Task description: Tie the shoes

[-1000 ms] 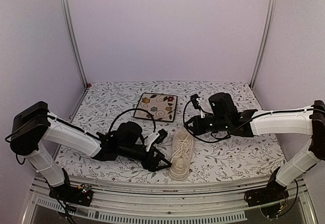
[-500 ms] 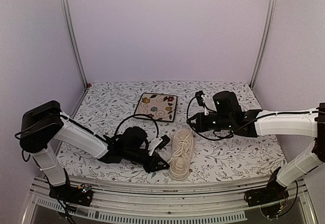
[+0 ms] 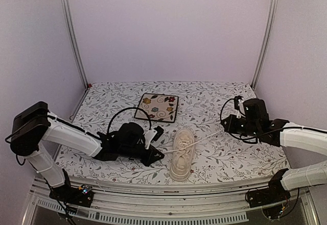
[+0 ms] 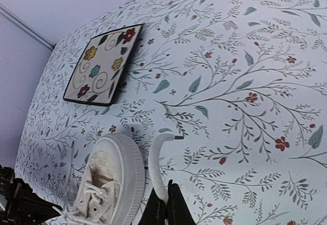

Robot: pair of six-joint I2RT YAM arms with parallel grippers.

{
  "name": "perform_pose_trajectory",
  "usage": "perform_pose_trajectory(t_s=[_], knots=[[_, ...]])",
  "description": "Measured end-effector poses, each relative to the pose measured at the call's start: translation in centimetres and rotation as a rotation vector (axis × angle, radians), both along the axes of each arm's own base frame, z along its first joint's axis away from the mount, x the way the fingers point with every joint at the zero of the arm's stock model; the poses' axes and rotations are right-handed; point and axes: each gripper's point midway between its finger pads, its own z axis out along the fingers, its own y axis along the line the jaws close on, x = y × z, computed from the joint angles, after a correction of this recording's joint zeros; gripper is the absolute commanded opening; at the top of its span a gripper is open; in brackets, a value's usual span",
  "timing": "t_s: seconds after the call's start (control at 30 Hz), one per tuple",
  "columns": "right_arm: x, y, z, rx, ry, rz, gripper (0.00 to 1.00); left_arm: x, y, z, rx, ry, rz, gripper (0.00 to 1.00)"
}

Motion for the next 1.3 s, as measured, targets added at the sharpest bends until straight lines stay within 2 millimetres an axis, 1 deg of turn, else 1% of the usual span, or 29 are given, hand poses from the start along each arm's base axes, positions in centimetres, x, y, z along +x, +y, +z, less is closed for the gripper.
perform_pose_trajectory(t_s=[0.1, 0.17, 0.27, 0.4, 0.47, 0.53, 0.63, 0.7, 0.8, 0.83, 0.87, 0.9, 0.93, 0.97, 1.03, 1.07, 1.13, 1.23, 1.3], knots=[[-0.7, -3.2, -2.0, -0.008, 0.043, -0.092, 0.02, 1.2, 1.2, 0.1, 0.003, -0.003, 0.055, 0.0], [-1.2, -4.8, -3.3, -0.014, 0.076, -0.141, 0.02, 1.9, 2.4, -0.3, 0.016, 0.008, 0.09, 0.0], [-1.8, -7.2, -5.0, -0.015, 0.123, -0.217, 0.02, 2.4, 3.7, -0.9, 0.034, 0.019, 0.125, 0.0], [-2.6, -10.3, -7.5, -0.008, 0.191, -0.316, 0.02, 2.9, 4.6, -1.0, 0.036, 0.03, 0.149, 0.0], [-3.1, -11.2, -8.7, -0.001, 0.226, -0.345, 0.02, 3.3, 4.8, -0.9, 0.03, 0.031, 0.157, 0.0], [-3.6, -11.6, -9.6, 0.009, 0.256, -0.356, 0.02, 3.4, 5.0, -0.9, 0.026, 0.035, 0.16, 0.0], [-4.3, -11.7, -10.9, 0.03, 0.295, -0.359, 0.02, 3.2, 5.2, -1.1, 0.024, 0.044, 0.155, 0.0], [-4.6, -11.6, -11.3, 0.04, 0.311, -0.358, 0.02, 3.1, 5.3, -1.3, 0.025, 0.05, 0.15, 0.0], [-4.6, -11.6, -11.3, 0.058, 0.314, -0.362, 0.03, 2.9, 5.2, -1.3, 0.021, 0.057, 0.144, 0.0], [-4.6, -11.5, -11.1, 0.066, 0.309, -0.363, 0.08, 2.9, 5.1, -1.2, 0.016, 0.06, 0.14, 0.0], [-4.5, -11.5, -10.9, 0.075, 0.303, -0.363, 0.19, 2.8, 5.1, -1.2, 0.011, 0.063, 0.135, 0.0], [-4.5, -11.4, -10.6, 0.085, 0.292, -0.361, 0.34, 2.8, 5.0, -1.1, 0.006, 0.065, 0.131, 0.0], [-4.3, -11.4, -10.1, 0.099, 0.278, -0.363, 0.46, 2.7, 4.8, -0.9, -0.001, 0.068, 0.123, 0.0], [-4.2, -11.4, -9.7, 0.111, 0.266, -0.37, 0.57, 2.7, 4.6, -0.7, -0.009, 0.068, 0.117, 0.0], [-4.0, -11.6, -8.7, 0.128, 0.228, -0.376, 0.68, 2.8, 4.1, -0.1, -0.028, 0.065, 0.105, 0.0], [-4.0, -11.7, -8.1, 0.136, 0.208, -0.381, 0.72, 3.0, 3.7, 0.5, -0.041, 0.059, 0.101, 0.0], [-4.0, -12.0, -7.2, 0.149, 0.176, -0.394, 0.75, 3.6, 2.8, 1.8, -0.076, 0.04, 0.091, 0.0], [-4.2, -12.3, -5.8, 0.167, 0.131, -0.401, 0.74, 4.5, 1.3, 4.3, -0.14, -0.001, 0.078, 0.0], [-4.2, -11.9, -4.8, 0.181, 0.093, -0.372, 0.72, 5.0, 0.4, 5.7, -0.177, -0.023, 0.068, 0.0]])
